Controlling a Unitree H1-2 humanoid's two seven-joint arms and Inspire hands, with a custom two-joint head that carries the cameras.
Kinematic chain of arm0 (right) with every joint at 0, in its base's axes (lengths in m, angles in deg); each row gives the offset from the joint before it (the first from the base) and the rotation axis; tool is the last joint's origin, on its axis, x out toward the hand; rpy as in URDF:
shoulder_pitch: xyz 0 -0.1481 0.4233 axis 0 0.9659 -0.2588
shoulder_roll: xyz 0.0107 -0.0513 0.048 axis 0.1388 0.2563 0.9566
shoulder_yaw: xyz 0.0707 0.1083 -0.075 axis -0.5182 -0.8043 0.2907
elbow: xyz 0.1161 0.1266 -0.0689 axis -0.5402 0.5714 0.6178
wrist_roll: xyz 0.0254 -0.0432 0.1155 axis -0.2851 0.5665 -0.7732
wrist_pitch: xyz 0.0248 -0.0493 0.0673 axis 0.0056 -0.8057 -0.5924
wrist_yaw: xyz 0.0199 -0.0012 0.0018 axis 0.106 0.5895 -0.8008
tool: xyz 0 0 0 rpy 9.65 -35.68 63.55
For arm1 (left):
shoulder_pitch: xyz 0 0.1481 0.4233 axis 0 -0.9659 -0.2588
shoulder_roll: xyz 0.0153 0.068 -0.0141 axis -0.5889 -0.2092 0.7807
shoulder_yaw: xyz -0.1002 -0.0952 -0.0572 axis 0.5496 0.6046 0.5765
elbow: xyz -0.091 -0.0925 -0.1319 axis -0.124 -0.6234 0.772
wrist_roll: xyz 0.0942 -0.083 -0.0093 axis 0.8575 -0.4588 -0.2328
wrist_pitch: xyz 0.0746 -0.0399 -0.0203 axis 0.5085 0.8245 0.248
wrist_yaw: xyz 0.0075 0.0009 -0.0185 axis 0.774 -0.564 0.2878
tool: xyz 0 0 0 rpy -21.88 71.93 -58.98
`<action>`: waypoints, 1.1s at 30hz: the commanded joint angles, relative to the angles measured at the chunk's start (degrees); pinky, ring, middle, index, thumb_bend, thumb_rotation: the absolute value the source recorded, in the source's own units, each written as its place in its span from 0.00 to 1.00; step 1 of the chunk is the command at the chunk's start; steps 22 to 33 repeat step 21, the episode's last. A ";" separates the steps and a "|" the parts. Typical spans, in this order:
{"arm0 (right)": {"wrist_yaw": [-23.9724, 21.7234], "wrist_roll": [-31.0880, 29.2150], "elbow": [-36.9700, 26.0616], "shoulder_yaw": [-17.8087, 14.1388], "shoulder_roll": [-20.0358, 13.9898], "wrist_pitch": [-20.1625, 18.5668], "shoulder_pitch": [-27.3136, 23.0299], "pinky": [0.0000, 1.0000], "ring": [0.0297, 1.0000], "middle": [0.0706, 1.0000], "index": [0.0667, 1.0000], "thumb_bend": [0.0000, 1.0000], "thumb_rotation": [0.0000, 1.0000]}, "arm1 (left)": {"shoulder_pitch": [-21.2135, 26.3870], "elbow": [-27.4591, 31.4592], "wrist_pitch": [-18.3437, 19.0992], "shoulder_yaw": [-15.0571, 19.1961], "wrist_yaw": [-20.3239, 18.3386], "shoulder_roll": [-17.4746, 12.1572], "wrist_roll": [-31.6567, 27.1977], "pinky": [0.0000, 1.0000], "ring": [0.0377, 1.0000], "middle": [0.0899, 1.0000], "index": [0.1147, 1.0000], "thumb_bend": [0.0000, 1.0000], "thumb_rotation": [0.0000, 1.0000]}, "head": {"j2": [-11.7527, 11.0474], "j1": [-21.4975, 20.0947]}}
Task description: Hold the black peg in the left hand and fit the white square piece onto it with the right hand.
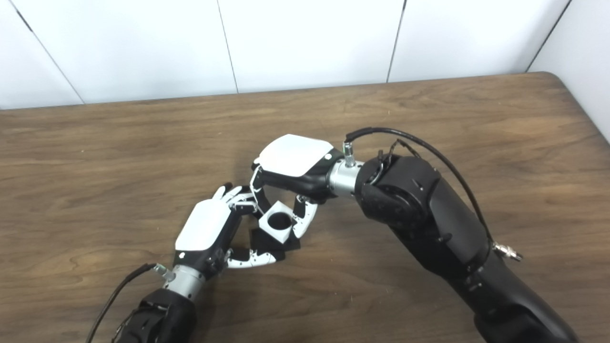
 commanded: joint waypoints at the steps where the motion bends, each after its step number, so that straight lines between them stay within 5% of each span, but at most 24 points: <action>1: 0.36 0.37 -1.56 -0.49 -0.45 0.36 -1.29 0.87 0.89 0.72 0.45 0.53 0.14 | -0.77 -0.85 -0.16 -1.36 -1.91 -0.42 1.18 1.00 0.91 0.78 0.42 0.52 0.06 | 0.06 -0.06; 3: 0.01 0.57 -1.50 -0.37 -0.58 0.33 -1.35 0.87 0.89 0.72 0.45 0.53 0.15 | -0.74 -0.90 -0.15 -1.37 -1.90 -0.39 1.19 1.00 0.91 0.78 0.42 0.52 0.06 | 0.09 -0.12; 4: -0.17 0.62 -1.47 -0.33 -0.62 0.29 -1.39 0.86 0.89 0.73 0.51 0.75 0.19 | -0.72 -0.92 -0.11 -1.36 -1.94 -0.36 1.16 1.00 0.90 0.78 0.42 0.52 0.06 | 0.09 -0.12; 5: -0.38 0.69 -1.47 -0.31 -0.66 0.19 -1.41 0.86 0.89 0.73 0.54 0.87 0.21 | -0.69 -0.98 -0.11 -1.35 -1.92 -0.34 1.13 1.00 0.90 0.78 0.42 0.52 0.06 | 0.04 -0.18; 7: -1.21 0.86 -1.79 -0.30 -0.71 -0.26 -1.53 0.87 0.90 0.74 0.58 0.97 0.26 | -0.68 -1.11 -0.22 -1.36 -1.79 -0.34 1.09 1.00 0.90 0.78 0.42 0.52 0.06 | 0.04 -0.21; 14: -2.23 1.11 -2.61 -1.08 -0.45 -1.25 -1.42 0.88 0.92 0.81 0.66 1.00 0.34 | -0.64 -0.78 0.22 -1.42 -2.41 -0.28 1.24 1.00 0.91 0.79 0.42 0.52 0.06 | 0.15 -0.21; 33: -2.41 0.93 -3.19 -1.53 -0.55 -1.95 -1.62 0.87 0.93 0.83 0.65 1.00 0.32 | -0.63 -0.84 -0.11 -1.43 -2.09 -0.40 1.25 1.00 0.91 0.78 0.42 0.52 0.06 | 0.26 -0.20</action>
